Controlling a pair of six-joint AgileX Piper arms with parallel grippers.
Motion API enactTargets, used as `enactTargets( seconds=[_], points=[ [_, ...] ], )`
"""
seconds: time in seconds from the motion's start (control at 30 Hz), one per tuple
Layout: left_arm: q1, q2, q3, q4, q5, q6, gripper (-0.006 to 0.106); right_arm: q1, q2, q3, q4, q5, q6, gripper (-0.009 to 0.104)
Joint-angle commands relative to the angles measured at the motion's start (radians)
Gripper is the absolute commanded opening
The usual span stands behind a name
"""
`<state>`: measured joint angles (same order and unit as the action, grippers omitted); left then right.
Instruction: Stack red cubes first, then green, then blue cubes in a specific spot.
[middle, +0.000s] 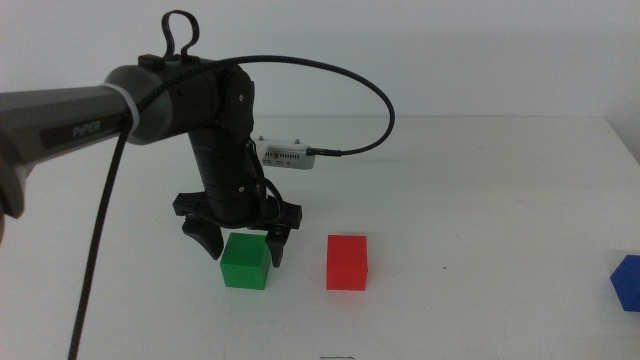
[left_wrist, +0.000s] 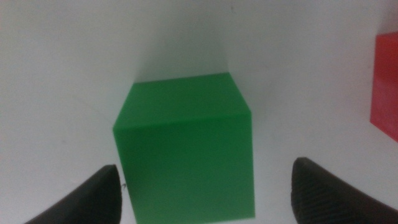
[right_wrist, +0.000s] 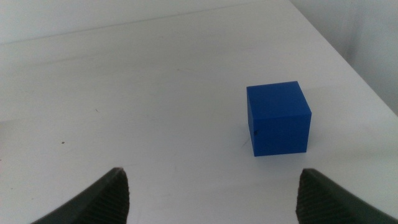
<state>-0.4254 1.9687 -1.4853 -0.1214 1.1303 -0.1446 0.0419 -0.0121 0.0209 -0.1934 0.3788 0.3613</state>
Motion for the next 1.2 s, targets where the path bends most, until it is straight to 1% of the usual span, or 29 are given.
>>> enactTargets(
  seconds=[0.0,0.43,0.57,0.67,0.77,0.9,0.93,0.97,1.07,1.17],
  points=[
    [-0.005,-0.046,-0.023,0.005,-0.012,-0.016,0.093,-0.007,-0.015,-0.005,-0.020,-0.059,-0.012,0.074],
    [-0.005,-0.001,-0.023,0.014,-0.058,-0.035,0.093,-0.007,-0.015,-0.005,-0.020,-0.059,-0.012,0.074],
    [-0.005,-0.001,-0.023,0.013,-0.082,-0.035,0.088,-0.007,-0.015,-0.005,-0.020,-0.059,-0.012,0.074],
    [-0.003,-0.001,-0.023,0.011,-0.089,-0.035,0.078,-0.007,-0.015,-0.005,-0.020,-0.059,-0.012,0.074],
    [-0.004,-0.001,-0.023,0.006,-0.088,-0.055,0.064,-0.007,-0.015,-0.005,-0.020,-0.059,-0.012,0.074],
    [-0.004,-0.001,-0.023,0.006,-0.085,-0.068,0.041,-0.007,-0.015,-0.005,-0.020,-0.059,-0.012,0.074],
    [-0.004,-0.001,-0.023,-0.005,-0.072,-0.071,0.029,-0.007,-0.015,-0.005,-0.020,-0.059,-0.012,0.074],
    [-0.004,-0.003,-0.027,-0.014,-0.061,-0.074,0.023,-0.007,-0.015,-0.005,-0.020,-0.059,-0.012,0.074],
    [-0.004,-0.020,-0.052,-0.020,-0.015,-0.116,0.013,-0.007,-0.015,-0.005,-0.020,-0.059,-0.012,0.074],
    [-0.017,-0.047,-0.095,-0.017,0.036,-0.177,0.010,-0.007,-0.015,-0.005,-0.020,-0.059,-0.012,0.074]
  ],
)
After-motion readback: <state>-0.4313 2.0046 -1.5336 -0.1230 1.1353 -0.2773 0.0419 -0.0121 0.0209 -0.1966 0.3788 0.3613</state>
